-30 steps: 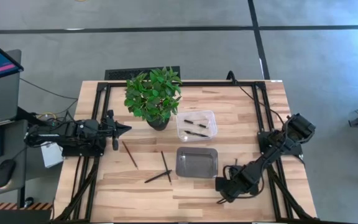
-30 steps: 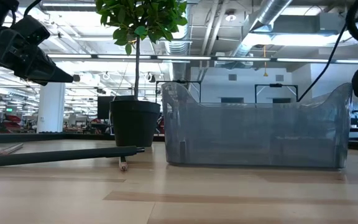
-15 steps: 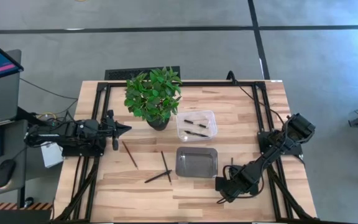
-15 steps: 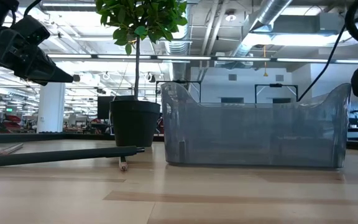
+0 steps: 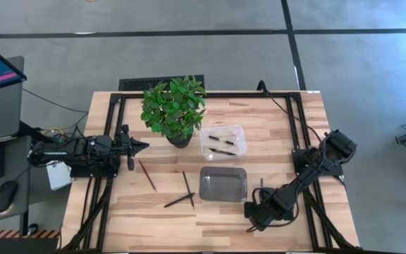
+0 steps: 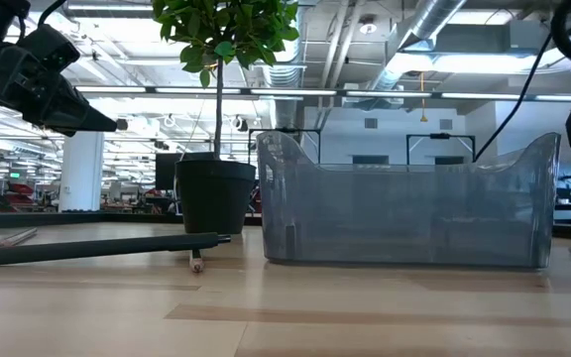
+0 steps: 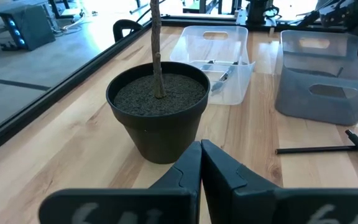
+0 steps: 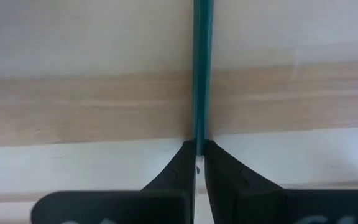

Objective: Sort pens & pencils
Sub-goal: Put the green pencil into the black bin

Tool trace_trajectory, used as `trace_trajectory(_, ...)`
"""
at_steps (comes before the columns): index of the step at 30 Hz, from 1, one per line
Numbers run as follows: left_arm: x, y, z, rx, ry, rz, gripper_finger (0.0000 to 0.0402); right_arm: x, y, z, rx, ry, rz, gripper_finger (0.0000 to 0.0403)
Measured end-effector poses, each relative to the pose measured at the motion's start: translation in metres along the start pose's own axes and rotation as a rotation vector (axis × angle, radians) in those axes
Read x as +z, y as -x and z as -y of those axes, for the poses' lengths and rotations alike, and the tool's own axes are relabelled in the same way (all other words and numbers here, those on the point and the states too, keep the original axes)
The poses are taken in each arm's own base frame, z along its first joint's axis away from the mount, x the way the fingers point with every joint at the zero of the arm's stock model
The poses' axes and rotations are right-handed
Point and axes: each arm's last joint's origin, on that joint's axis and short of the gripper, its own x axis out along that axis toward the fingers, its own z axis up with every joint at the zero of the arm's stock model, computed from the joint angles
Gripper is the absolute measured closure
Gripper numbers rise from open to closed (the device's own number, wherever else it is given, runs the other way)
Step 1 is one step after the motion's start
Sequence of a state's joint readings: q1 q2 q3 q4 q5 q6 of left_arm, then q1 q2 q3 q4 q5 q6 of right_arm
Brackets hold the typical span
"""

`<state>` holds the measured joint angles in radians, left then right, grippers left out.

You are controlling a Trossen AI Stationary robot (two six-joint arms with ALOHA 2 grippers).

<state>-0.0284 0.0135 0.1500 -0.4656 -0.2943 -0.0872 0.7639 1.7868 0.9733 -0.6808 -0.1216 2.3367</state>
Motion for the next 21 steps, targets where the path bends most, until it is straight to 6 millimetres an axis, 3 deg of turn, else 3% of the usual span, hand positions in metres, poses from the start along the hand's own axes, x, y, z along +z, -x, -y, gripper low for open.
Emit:
trace_trajectory(9, 0.000, 0.000, 0.000, 0.000, 0.000, 0.000, 0.0401, -0.004, 0.018, 0.002, -0.091, -0.008, 0.090, 0.0359)
trace_trajectory(21, 0.000, 0.000, 0.000, 0.000, 0.000, 0.000, 0.0402, -0.005, 0.021, 0.002, -0.104, 0.002, 0.094, 0.0359)
